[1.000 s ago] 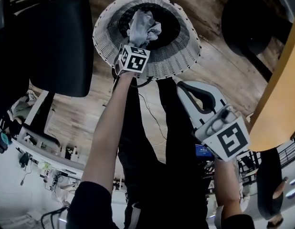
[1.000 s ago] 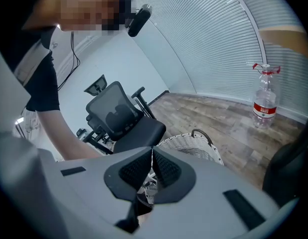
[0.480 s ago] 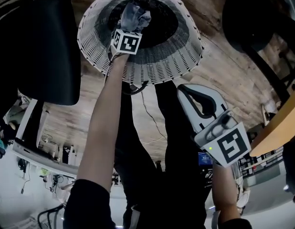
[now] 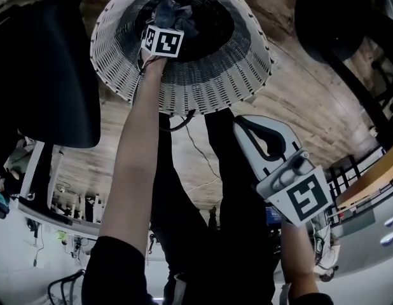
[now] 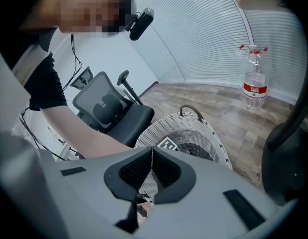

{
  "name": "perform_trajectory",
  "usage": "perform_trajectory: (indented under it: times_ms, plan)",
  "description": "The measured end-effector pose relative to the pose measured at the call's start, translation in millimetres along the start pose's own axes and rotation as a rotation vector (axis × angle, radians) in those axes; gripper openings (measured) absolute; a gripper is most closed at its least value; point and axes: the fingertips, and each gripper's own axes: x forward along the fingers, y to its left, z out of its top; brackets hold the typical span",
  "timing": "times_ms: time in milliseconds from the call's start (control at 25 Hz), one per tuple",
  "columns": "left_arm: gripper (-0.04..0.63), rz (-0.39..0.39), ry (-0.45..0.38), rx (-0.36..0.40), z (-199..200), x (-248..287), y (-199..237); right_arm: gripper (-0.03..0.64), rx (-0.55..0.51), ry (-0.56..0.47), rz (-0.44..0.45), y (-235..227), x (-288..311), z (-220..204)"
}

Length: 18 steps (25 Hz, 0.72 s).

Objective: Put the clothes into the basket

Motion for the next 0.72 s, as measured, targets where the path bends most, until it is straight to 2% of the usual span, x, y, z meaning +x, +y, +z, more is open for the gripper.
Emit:
perform_trajectory:
  times_ms: [320, 480, 600, 720]
  plan:
    - [0.115, -0.027, 0.037, -0.011, -16, -7, 1, 0.017, 0.007, -0.019, -0.002, 10, 2, 9]
    - [0.117, -0.040, 0.046, -0.023, -21, -16, 1, 0.017, -0.021, -0.041, 0.037, 19, 0, 14]
    - [0.137, -0.056, 0.051, -0.031, -23, -26, 0, 0.017, 0.011, -0.041, 0.002, 21, -2, 18]
    - [0.144, -0.067, 0.097, -0.021, -32, -35, -1, 0.017, 0.023, -0.055, -0.005, 26, -4, 23]
